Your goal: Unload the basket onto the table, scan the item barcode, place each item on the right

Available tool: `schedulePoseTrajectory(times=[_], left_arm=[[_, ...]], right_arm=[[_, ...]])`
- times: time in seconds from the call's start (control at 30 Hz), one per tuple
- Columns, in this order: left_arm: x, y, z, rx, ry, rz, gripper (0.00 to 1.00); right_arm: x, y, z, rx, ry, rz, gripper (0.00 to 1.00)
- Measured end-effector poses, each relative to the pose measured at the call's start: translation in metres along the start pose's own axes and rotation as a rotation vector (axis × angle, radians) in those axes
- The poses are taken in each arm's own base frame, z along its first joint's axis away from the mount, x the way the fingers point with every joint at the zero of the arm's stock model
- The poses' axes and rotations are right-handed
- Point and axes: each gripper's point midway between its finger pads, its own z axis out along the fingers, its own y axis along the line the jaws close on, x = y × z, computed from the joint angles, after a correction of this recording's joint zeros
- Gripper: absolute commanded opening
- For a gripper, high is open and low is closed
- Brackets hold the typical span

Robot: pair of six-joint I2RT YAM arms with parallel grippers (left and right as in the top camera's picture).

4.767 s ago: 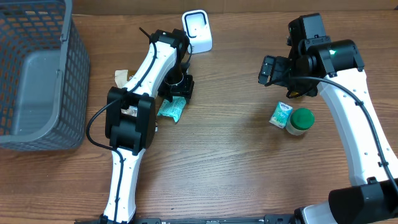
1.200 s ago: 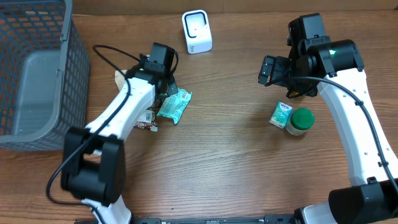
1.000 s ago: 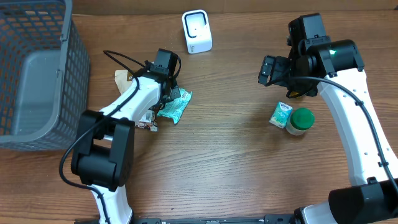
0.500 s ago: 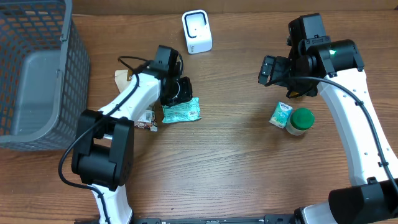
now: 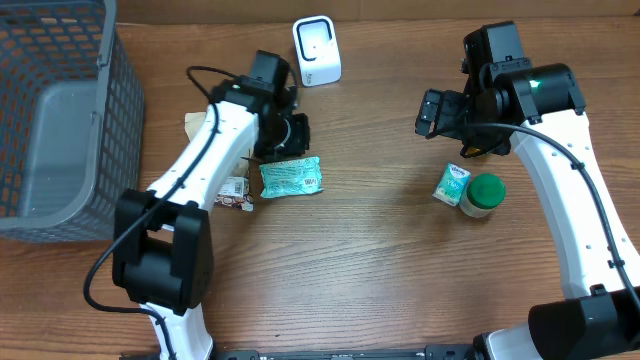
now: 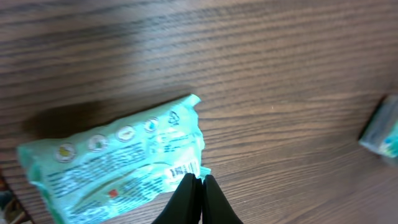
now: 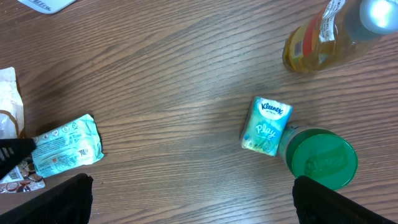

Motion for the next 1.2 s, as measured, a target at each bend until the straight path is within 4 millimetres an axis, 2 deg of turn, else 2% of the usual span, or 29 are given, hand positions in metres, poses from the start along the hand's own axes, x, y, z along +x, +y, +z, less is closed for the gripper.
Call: schedulePoseTrajectory(times=[0.23,0.43,0.73,0.97,1.2], left_arm=[[0.013,-0.017,0.010,-0.130,-0.029,0.087,0.04],[0.018,-0.022,0.013,-0.219,-0.066,0.081,0.04],[0.024,-0.005,0.037,-0.298,-0.027,0.029,0.06],[0.039,0.010,0.061,-0.347,0.055,0.019,0.09],[0.045,0.018,0.069,-0.374,0.088,0.015,0.20]], right_arm=[[0.000,0.000,0.000,0.001,0.000,0.000,1.00],[0.000,0.000,0.000,0.000,0.000,0.000,1.00],[0.000,0.000,0.000,0.001,0.000,0.000,1.00],[0.000,0.000,0.000,0.000,0.000,0.000,1.00],[0.000,0.000,0.000,0.000,0.000,0.000,1.00]])
